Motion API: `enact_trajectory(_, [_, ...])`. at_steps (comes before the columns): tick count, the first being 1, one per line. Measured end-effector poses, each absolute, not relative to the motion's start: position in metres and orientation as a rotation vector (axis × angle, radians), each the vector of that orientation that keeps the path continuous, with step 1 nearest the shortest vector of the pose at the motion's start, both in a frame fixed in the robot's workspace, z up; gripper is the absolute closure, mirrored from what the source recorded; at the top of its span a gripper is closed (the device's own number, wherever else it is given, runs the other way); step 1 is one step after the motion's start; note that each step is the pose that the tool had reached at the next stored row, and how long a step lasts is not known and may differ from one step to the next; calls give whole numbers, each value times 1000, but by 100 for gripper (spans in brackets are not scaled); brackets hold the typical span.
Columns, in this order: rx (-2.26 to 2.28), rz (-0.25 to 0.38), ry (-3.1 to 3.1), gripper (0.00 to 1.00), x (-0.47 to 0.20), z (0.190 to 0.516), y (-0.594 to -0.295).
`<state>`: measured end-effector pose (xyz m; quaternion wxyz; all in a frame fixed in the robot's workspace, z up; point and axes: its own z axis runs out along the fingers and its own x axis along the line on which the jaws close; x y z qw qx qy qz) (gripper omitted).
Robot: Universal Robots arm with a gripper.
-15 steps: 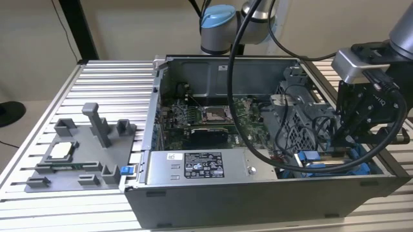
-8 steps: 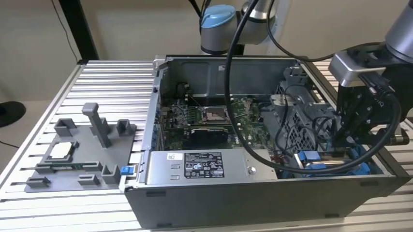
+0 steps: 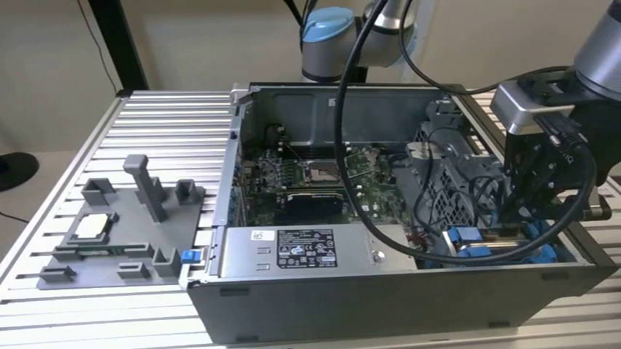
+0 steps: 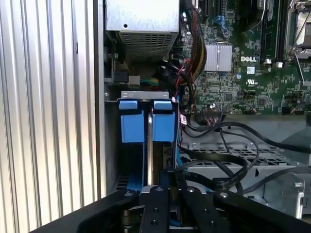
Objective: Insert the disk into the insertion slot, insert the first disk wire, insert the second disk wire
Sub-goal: 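Insert the second disk wire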
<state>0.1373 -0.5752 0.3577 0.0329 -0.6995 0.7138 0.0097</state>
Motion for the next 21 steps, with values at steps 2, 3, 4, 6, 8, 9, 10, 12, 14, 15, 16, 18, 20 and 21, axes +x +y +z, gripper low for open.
enact_trajectory(2, [-2152, 29, 2196, 100, 137, 357, -575])
enact_trajectory(3, [-2152, 28, 2196, 100, 137, 356, -575])
enact_trajectory(4, [-2152, 28, 2196, 100, 137, 356, -575])
enact_trajectory(6, [-2151, 26, 2195, 100, 137, 355, -575])
enact_trajectory(8, [-2151, 25, 2194, 100, 137, 354, -575])
enact_trajectory(9, [-2151, 25, 2194, 100, 137, 354, -575])
enact_trajectory(10, [-2150, 24, 2194, 100, 137, 353, -575])
enact_trajectory(12, [-2150, 23, 2193, 100, 137, 353, -575])
enact_trajectory(14, [-2149, 22, 2193, 100, 137, 352, -575])
enact_trajectory(15, [-2149, 21, 2192, 100, 137, 351, -575])
enact_trajectory(16, [-2149, 21, 2192, 100, 137, 351, -575])
enact_trajectory(18, [-2148, 20, 2192, 100, 137, 350, -575])
enact_trajectory(20, [-2148, 19, 2191, 100, 137, 349, -575])
enact_trajectory(21, [-2148, 18, 2191, 100, 137, 349, -575])
